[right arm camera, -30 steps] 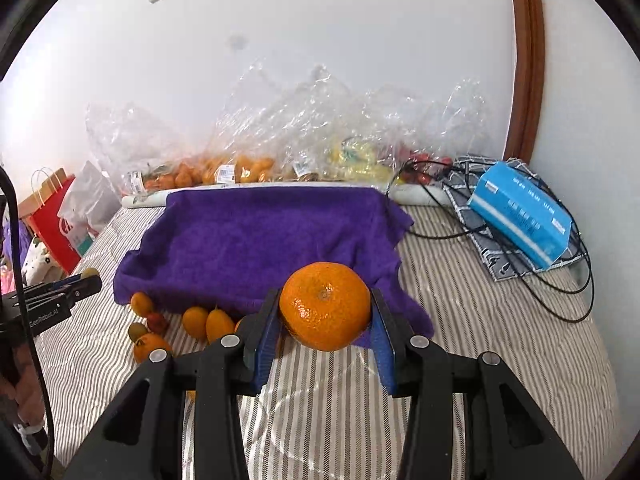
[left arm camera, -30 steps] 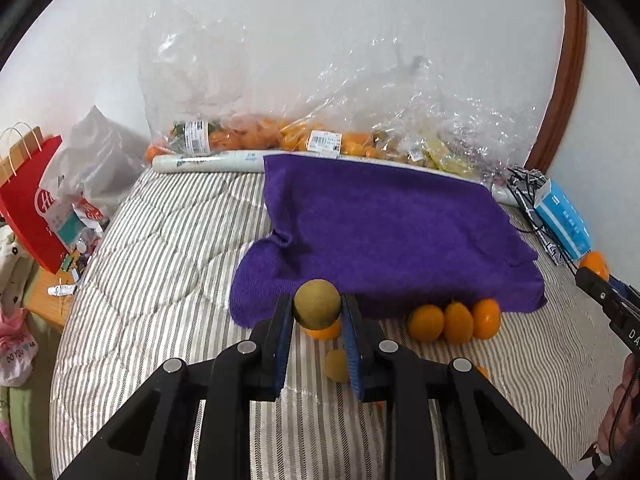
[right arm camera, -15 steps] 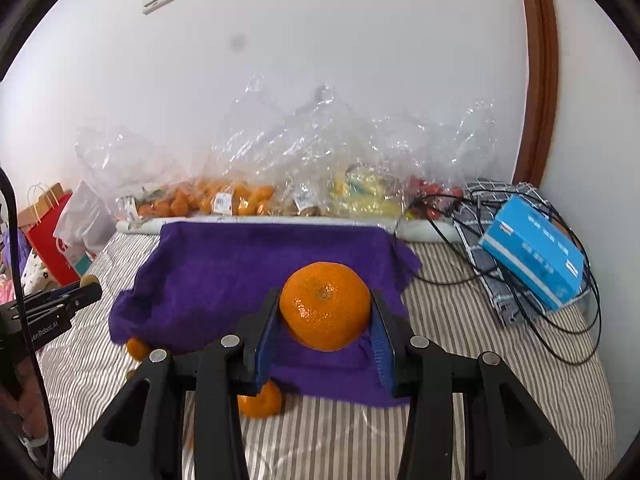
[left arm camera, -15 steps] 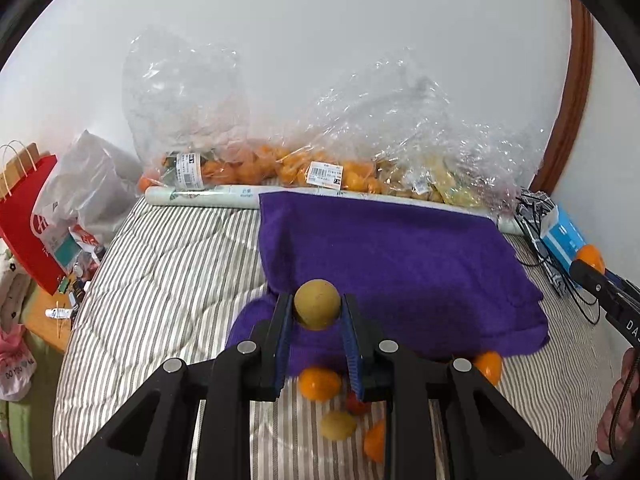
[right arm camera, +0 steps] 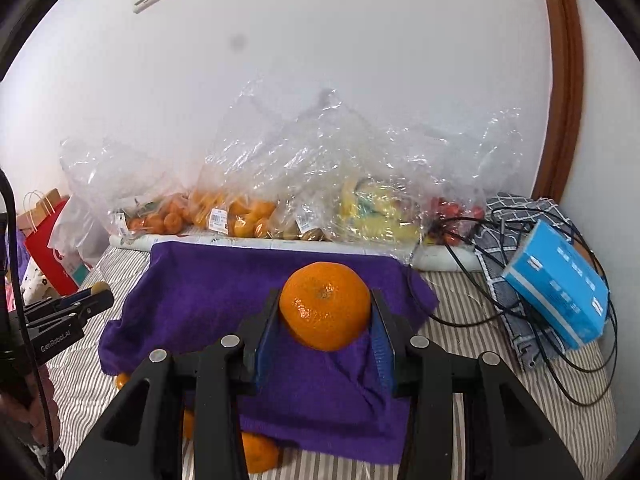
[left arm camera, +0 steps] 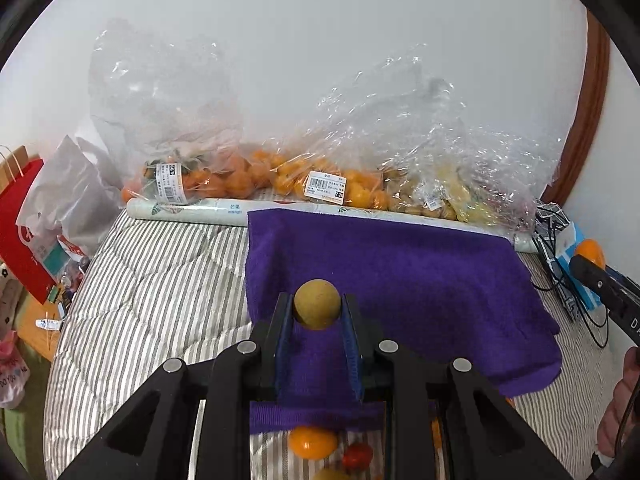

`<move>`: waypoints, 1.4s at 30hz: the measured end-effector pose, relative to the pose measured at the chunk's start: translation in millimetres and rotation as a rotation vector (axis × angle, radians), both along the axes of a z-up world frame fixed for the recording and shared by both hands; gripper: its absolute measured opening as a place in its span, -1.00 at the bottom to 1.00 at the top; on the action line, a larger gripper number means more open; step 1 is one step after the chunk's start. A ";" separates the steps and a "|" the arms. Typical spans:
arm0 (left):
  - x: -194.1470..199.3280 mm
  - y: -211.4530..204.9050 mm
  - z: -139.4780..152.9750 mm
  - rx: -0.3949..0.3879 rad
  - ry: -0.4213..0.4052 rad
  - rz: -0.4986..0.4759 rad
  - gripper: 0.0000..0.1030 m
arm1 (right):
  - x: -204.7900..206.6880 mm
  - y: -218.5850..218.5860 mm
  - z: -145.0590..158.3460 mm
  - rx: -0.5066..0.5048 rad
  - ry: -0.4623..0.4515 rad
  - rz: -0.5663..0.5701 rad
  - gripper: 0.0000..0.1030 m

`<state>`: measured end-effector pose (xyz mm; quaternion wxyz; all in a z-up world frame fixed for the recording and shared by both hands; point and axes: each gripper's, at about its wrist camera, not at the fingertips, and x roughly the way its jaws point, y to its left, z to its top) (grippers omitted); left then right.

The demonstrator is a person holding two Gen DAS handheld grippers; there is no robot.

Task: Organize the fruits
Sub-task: 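Lift and carry both held fruits over the purple towel, then lower both fruits onto the purple towel and open both tools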

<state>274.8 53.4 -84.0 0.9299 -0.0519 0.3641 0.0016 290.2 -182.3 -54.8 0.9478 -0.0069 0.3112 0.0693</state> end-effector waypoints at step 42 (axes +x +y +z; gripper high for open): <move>41.4 -13.2 -73.8 -0.042 0.175 -0.036 -0.55 | 49.2 3.1 -86.2 -0.028 0.176 -0.003 0.13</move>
